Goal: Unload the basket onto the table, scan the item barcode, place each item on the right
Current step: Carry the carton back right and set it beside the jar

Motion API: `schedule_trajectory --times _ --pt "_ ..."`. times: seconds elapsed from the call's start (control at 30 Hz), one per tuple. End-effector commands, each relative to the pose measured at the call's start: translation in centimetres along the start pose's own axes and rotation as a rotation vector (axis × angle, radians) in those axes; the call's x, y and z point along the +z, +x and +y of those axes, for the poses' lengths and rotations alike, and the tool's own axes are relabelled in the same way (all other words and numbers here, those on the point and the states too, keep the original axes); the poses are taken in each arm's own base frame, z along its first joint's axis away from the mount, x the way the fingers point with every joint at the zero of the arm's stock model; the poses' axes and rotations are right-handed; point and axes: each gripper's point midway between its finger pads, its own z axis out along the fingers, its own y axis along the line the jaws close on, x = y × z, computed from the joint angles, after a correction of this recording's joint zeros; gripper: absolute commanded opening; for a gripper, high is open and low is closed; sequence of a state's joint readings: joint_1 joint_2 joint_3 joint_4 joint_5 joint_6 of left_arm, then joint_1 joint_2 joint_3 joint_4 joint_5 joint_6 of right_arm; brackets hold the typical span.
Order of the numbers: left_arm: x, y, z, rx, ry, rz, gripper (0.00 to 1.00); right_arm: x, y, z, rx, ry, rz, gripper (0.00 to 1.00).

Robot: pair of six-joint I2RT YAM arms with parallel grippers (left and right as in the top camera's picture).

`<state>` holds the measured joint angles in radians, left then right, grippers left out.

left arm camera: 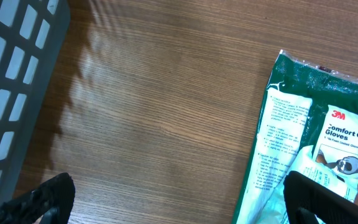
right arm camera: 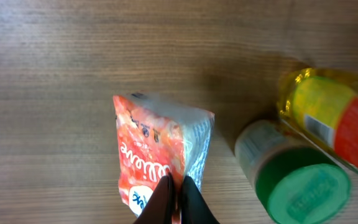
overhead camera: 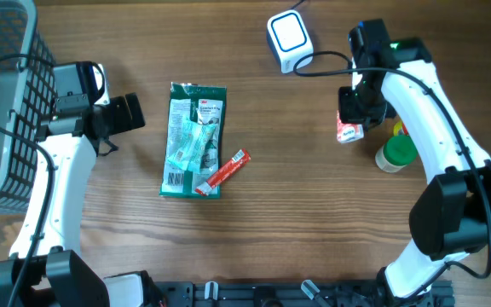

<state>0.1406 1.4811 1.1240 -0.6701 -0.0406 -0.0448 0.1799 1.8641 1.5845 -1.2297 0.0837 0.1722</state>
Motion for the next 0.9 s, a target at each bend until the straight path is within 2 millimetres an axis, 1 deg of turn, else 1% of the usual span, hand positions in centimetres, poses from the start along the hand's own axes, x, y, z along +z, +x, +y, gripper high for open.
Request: schedule_trajectory --times 0.0,0.03,0.17,0.23,0.37,0.43,0.53,0.63,0.73,0.8,0.87 --pt "0.0 -0.2 0.3 0.011 -0.011 -0.004 1.0 2.5 0.8 0.5 0.011 -0.018 0.029 0.05" --pt "0.0 -0.2 0.3 0.011 -0.011 -0.004 1.0 3.0 0.9 0.6 0.011 -0.018 0.026 0.05" --pt "0.0 -0.2 0.3 0.011 -0.011 -0.004 1.0 4.7 1.0 0.7 0.011 -0.02 0.012 0.12" --pt "0.0 -0.2 0.3 0.011 -0.011 -0.004 1.0 5.0 1.0 0.7 0.011 -0.021 0.009 0.22" --pt "0.0 -0.2 0.3 0.011 -0.011 -0.004 1.0 5.1 0.4 0.8 0.014 -0.026 -0.016 0.39" --pt "0.0 -0.2 0.3 0.011 -0.011 -0.004 1.0 5.1 0.0 1.1 0.016 -0.038 -0.032 0.43" --pt "0.0 -0.2 0.3 0.011 -0.011 -0.004 1.0 4.9 -0.1 2.8 0.013 -0.141 -0.031 0.43" --pt "0.0 -0.2 0.3 0.011 -0.011 -0.004 1.0 4.6 -0.1 4.5 0.01 -0.236 -0.026 0.38" --pt "0.0 -0.2 0.3 0.011 -0.011 -0.004 1.0 4.5 -0.4 5.0 0.007 -0.255 -0.039 0.34" --pt "0.0 -0.2 0.3 0.011 -0.011 -0.004 1.0 4.5 -0.5 5.4 -0.002 -0.256 -0.044 0.29" --pt "0.0 -0.2 0.3 0.011 -0.011 -0.004 1.0 4.6 -0.5 5.9 -0.016 -0.259 -0.052 0.27"
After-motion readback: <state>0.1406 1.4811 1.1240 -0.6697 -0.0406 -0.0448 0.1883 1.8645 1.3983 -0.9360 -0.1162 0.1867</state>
